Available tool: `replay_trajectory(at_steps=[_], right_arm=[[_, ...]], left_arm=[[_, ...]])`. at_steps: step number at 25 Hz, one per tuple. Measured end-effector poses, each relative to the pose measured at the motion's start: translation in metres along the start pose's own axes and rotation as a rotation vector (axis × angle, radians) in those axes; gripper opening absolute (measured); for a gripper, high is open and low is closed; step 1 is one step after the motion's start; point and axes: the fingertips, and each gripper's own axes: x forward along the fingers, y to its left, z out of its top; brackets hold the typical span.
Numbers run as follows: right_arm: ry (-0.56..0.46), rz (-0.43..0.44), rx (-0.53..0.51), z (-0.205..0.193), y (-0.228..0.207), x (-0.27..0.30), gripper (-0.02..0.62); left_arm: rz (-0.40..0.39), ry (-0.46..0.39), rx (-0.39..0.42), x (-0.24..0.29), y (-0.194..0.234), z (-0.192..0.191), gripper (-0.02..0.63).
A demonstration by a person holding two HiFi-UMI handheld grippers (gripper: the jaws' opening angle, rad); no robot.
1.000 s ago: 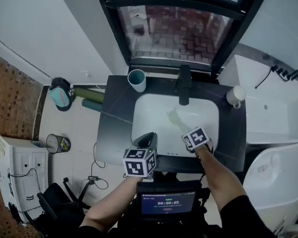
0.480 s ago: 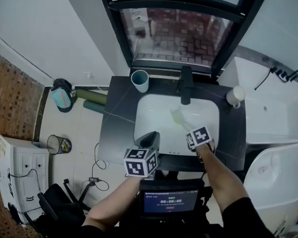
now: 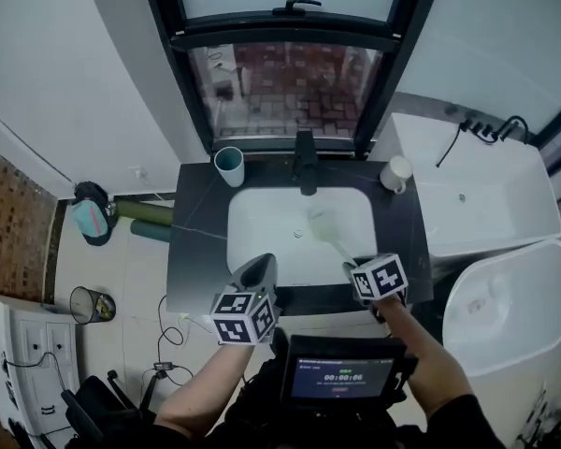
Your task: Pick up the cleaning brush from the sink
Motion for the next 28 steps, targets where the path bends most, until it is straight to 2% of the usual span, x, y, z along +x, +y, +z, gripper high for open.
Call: replay_trajectory(at_steps=[7, 12, 16, 20, 23, 28], right_arm=[[-0.207, -0.021, -0.039, -0.043, -0.019, -0.110, 0.058], [-0.416, 0.022, -0.063, -0.056, -0.026, -0.216, 0.058], [-0.513, 0.047, -0.125, -0.074, -0.023, -0.270, 0.058], [-0.626, 0.045, -0.098, -0.092, -0.016, -0.315, 0.058], [-0.708, 0.026, -0.071, -0.103, -0.003, -0.352, 0.058], [-0.807, -0.037, -0.080, -0.114, 0.022, -0.394, 0.058]], left_arm=[[0.037, -0.127, 0.038, -0.052, -0.095, -0.004, 0.005], [0.096, -0.233, 0.091, -0.104, -0.185, -0.005, 0.003], [0.147, -0.281, 0.134, -0.139, -0.231, -0.017, 0.005], [0.180, -0.336, 0.158, -0.176, -0.256, -0.028, 0.005], [0.176, -0.354, 0.163, -0.204, -0.268, -0.035, 0.005], [0.116, -0.309, 0.186, -0.224, -0.273, -0.055, 0.004]])
